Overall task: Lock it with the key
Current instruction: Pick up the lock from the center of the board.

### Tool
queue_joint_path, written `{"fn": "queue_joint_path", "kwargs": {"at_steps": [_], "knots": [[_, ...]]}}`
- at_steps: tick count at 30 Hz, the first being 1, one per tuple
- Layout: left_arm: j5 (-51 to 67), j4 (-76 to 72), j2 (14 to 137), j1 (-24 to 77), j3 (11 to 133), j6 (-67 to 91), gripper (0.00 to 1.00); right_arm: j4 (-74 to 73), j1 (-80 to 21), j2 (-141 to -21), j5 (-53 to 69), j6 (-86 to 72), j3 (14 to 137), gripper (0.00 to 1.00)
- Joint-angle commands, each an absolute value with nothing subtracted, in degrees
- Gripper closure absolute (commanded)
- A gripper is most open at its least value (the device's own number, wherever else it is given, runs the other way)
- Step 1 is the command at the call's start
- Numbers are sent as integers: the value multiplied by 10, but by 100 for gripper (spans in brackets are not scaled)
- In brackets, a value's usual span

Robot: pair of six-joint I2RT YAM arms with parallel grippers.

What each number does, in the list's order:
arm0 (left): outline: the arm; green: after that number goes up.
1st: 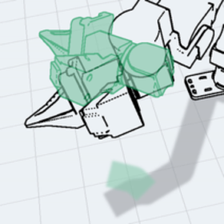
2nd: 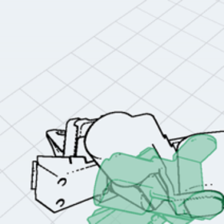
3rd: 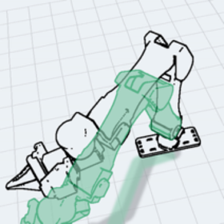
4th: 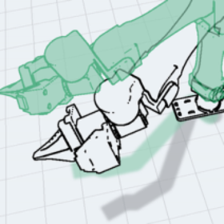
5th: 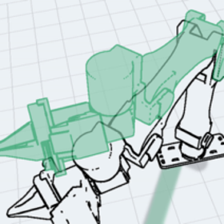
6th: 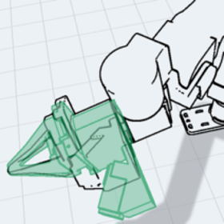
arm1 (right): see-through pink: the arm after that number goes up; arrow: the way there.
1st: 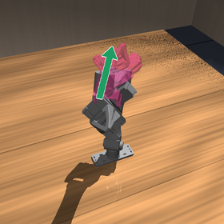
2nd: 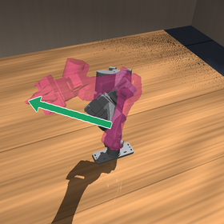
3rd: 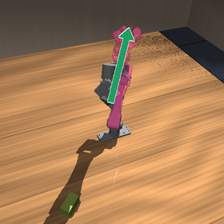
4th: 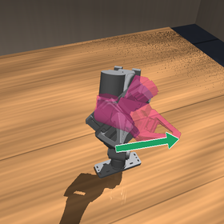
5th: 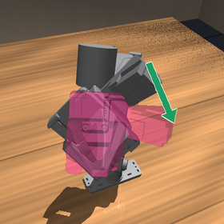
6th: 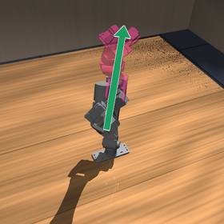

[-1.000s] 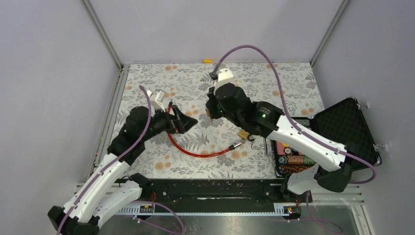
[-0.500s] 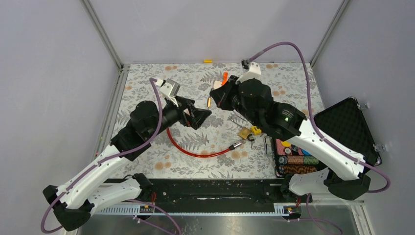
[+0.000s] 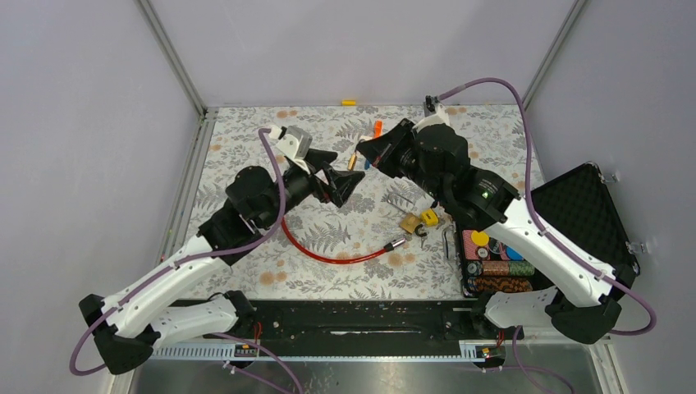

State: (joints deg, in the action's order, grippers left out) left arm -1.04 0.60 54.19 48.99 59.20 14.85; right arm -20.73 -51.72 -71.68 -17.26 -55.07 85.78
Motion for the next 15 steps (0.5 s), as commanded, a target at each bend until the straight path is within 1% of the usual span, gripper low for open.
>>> {"fn": "queue_joint_path", "kwargs": {"at_steps": [1,3,4,12,15], "knots": [[-59,-52,562,498,628,120,23,-155,-500,-695,-137,-599,852,100],[-62,-52,575,498,637,120,34,-155,-496,-691,-132,-602,850,100],[-60,-52,582,498,639,121,37,-156,-494,-690,-130,-602,850,100],[-62,-47,595,499,633,133,43,-143,-477,-675,-107,-619,831,100],[-65,-47,597,499,633,131,49,-136,-470,-674,-91,-629,826,100]]}}
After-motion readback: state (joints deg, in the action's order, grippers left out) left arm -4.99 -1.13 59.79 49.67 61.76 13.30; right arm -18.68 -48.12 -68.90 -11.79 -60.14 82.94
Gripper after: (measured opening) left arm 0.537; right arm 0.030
